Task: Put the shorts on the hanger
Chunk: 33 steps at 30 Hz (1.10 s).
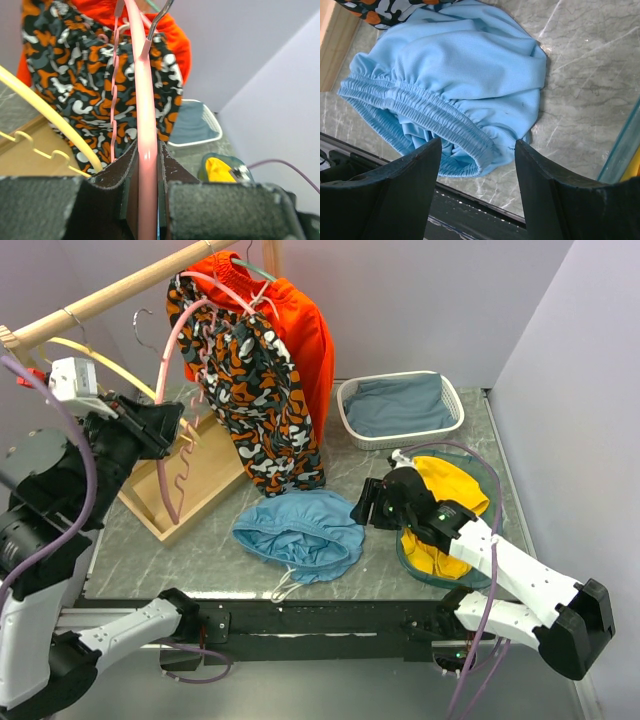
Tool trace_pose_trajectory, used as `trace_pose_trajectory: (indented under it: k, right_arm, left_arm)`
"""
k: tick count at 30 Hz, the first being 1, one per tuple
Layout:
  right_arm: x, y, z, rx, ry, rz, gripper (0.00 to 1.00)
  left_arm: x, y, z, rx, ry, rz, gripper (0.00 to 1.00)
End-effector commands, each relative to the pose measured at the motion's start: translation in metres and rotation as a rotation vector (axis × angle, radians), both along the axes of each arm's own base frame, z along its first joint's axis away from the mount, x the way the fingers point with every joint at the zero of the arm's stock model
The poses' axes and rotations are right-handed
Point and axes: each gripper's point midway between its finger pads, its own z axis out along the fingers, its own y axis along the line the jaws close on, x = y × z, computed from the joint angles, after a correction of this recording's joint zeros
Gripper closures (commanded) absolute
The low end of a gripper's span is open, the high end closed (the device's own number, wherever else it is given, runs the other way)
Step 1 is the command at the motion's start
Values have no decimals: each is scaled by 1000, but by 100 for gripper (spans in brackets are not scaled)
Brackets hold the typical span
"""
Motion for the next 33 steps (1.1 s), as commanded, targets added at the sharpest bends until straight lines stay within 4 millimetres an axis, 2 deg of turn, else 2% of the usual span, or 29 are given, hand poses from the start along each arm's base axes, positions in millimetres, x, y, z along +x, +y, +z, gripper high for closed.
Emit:
trace_pose_trajectory:
  k: [1,6,8,10,13,16,17,19,20,22,23,26,33]
  right_arm:
    - [4,3,0,-1,-43,2,32]
    - [2,0,-2,-8,-66,-28,32]
    - [-1,1,-6,-10,-66,-29,32]
    - [-2,-2,-10,-22,-74,-53,33]
    - [-8,0,-16,-29,-83,-62,34]
    - [-15,10,-23,-9,-88,-42,35]
    - [-17,12,-24,-9,-90,-41,35]
    - [-22,21,-27,-4,-99,-27,36]
    - [-24,27,-27,8,-104,-20,36]
    - [-32,35,-32,9,-106,9,37]
    - [-32,38,-34,7,-108,-3,37]
    - [-37,44,-45,-1,-102,9,38]
    - [-41,42,-71,-40,-59,-1,49]
  left_arm:
    - [-26,-12,39,-14,-151,-143,99]
    - [-60,-35,53,-18,-231,-353,99]
    - [-78,-52,50,-22,-243,-488,99]
    - [-87,-63,48,-20,-250,-564,99]
    - [-97,-82,30,-6,-218,-682,99]
    - [-101,-101,-2,30,-145,-781,99]
    - [-100,-108,-19,49,-104,-801,99]
    - [-100,-106,-33,63,-73,-789,99]
    - [-98,-109,-50,77,-37,-798,99]
    - [-106,-108,-61,79,-25,-825,99]
    - [-106,-111,-77,91,9,-842,99]
    - [-108,-110,-100,115,58,-846,99]
    - [-114,-103,-142,146,145,-845,99]
